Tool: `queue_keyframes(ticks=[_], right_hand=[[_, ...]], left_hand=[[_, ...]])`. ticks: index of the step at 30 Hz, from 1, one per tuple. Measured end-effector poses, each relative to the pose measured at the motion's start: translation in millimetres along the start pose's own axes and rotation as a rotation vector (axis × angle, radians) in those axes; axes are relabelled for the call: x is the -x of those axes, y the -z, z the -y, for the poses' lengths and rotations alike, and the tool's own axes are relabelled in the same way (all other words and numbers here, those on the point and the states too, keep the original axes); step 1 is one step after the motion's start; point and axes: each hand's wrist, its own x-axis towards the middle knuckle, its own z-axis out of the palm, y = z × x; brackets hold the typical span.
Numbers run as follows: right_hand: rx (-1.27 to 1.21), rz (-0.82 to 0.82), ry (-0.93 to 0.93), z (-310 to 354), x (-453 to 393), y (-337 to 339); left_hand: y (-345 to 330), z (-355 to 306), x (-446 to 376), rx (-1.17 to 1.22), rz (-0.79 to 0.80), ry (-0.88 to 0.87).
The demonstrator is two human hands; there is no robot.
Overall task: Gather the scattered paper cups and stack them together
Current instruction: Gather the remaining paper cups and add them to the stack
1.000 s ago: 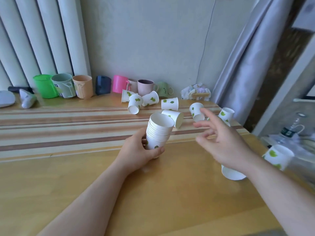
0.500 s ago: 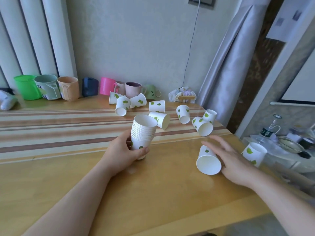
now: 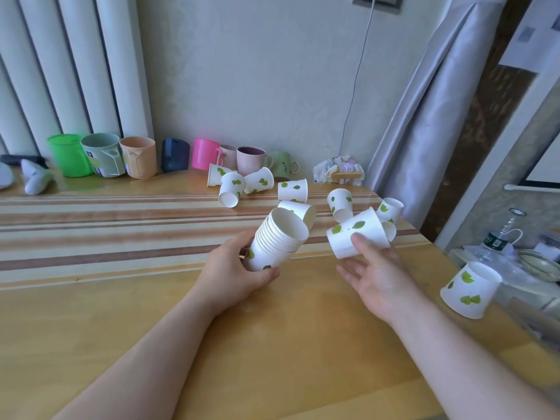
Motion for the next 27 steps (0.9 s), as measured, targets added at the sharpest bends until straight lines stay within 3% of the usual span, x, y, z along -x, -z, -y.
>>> queue_keyframes(ticks=[3, 6, 19, 22, 27], right_hand=[[-0.095, 0.14, -0.011, 9, 0, -30], [-0.028, 0.246, 0.032, 9, -3, -51], [0.237, 0.335, -0.054, -26, -18, -61], [0.392, 0.28, 0.024, -33, -31, -53], [0.696, -0.03, 0.269, -35, -77, -50]], left_hand=[[1, 0, 0, -0.032, -0.033, -0.024], [1, -1, 1, -0.04, -0.045, -0.032], [4, 0, -6, -0.046, -0.179, 0.022], [4, 4, -11, -0.061, -0.235, 0.053], [0, 11, -18, -0.039, -0.307, 0.1]])
